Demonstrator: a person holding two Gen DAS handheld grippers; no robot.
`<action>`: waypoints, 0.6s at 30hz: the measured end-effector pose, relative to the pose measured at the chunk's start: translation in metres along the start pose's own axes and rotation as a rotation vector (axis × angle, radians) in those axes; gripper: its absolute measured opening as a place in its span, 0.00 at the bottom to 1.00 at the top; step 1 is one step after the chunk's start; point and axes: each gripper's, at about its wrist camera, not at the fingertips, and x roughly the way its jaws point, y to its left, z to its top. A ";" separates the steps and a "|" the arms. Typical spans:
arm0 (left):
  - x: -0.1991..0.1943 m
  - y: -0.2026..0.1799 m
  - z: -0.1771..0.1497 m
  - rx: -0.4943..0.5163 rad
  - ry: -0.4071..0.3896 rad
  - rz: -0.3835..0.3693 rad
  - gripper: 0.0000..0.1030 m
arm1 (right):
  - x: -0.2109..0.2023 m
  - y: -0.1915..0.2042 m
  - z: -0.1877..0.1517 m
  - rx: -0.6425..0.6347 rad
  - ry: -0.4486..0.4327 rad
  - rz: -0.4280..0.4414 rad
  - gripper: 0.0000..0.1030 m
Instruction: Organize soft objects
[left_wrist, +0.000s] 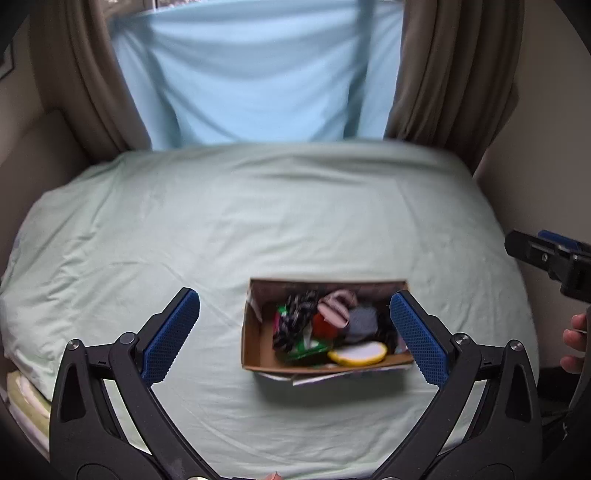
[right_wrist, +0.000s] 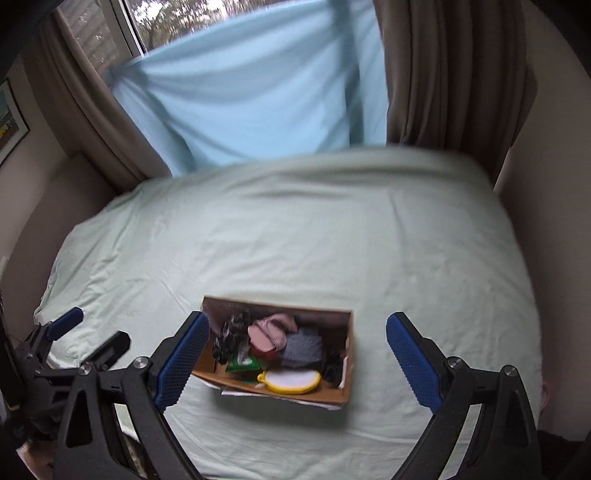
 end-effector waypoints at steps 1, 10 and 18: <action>-0.016 -0.002 0.005 -0.005 -0.036 0.002 1.00 | -0.018 -0.002 0.002 -0.009 -0.041 -0.011 0.93; -0.113 -0.026 0.009 -0.037 -0.278 -0.003 1.00 | -0.116 -0.009 -0.014 -0.032 -0.291 -0.055 0.93; -0.133 -0.047 -0.005 -0.013 -0.359 -0.005 1.00 | -0.147 -0.009 -0.042 -0.039 -0.365 -0.092 0.93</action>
